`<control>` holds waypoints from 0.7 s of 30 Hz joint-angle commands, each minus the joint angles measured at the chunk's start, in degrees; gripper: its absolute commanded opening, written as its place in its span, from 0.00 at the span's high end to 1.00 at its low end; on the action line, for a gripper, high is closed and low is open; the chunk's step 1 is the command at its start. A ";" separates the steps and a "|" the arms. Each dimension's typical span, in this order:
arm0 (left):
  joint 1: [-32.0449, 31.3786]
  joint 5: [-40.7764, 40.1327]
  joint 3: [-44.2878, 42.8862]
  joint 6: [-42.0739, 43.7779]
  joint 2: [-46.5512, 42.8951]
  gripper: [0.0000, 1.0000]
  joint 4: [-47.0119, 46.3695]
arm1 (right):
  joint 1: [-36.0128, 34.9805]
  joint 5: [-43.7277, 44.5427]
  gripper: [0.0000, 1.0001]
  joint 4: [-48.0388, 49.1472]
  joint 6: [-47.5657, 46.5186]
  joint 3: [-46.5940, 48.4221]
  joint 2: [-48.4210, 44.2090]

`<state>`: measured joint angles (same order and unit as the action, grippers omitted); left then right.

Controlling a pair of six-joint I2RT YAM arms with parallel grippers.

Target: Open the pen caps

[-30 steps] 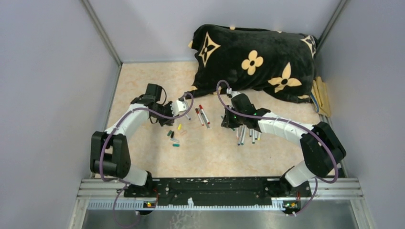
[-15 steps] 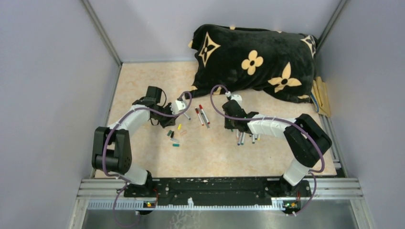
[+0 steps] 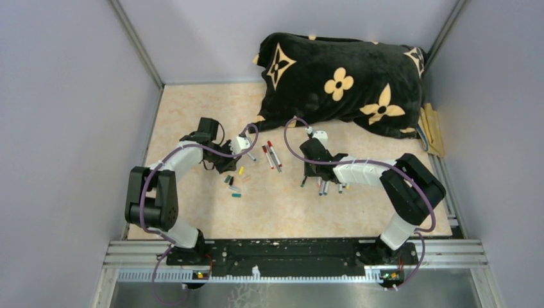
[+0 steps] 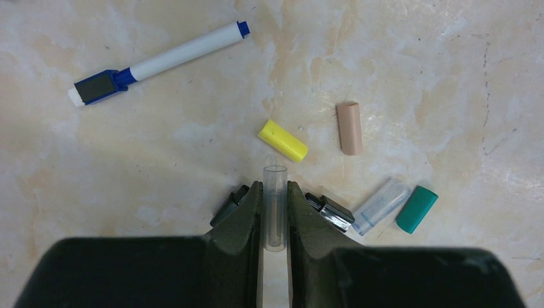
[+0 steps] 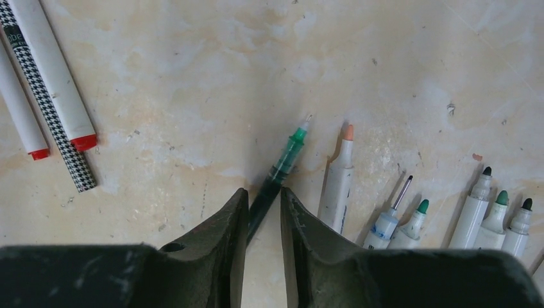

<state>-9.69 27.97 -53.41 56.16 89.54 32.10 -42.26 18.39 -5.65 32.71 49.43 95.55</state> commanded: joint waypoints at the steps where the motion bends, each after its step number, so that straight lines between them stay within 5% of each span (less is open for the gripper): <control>1: 0.20 1.84 1.16 0.27 0.20 0.84 -0.49 | -0.33 2.53 0.77 0.27 -0.64 -0.19 -2.20; 16: 0.72 3.18 -2.78 -2.37 -2.22 0.47 3.00 | -0.11 3.43 0.72 -5.08 -7.04 5.24 -6.98; 18: 1.53 4.79 -5.64 -3.60 -3.65 0.35 5.19 | -0.14 1.77 0.71 -4.71 -7.79 6.56 -7.24; 20: 2.66 6.20 -8.75 -5.04 -5.55 0.04 7.03 | -0.16 -0.62 0.70 -3.99 -8.38 8.30 -6.49; 21: 3.27 6.70 -10.36 -5.95 -6.46 0.02 7.74 | -0.33 -1.81 0.69 -3.55 -8.63 9.42 -5.72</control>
<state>-8.54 29.98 -57.17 53.47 87.79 36.21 -42.26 20.14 -10.90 26.28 53.49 91.24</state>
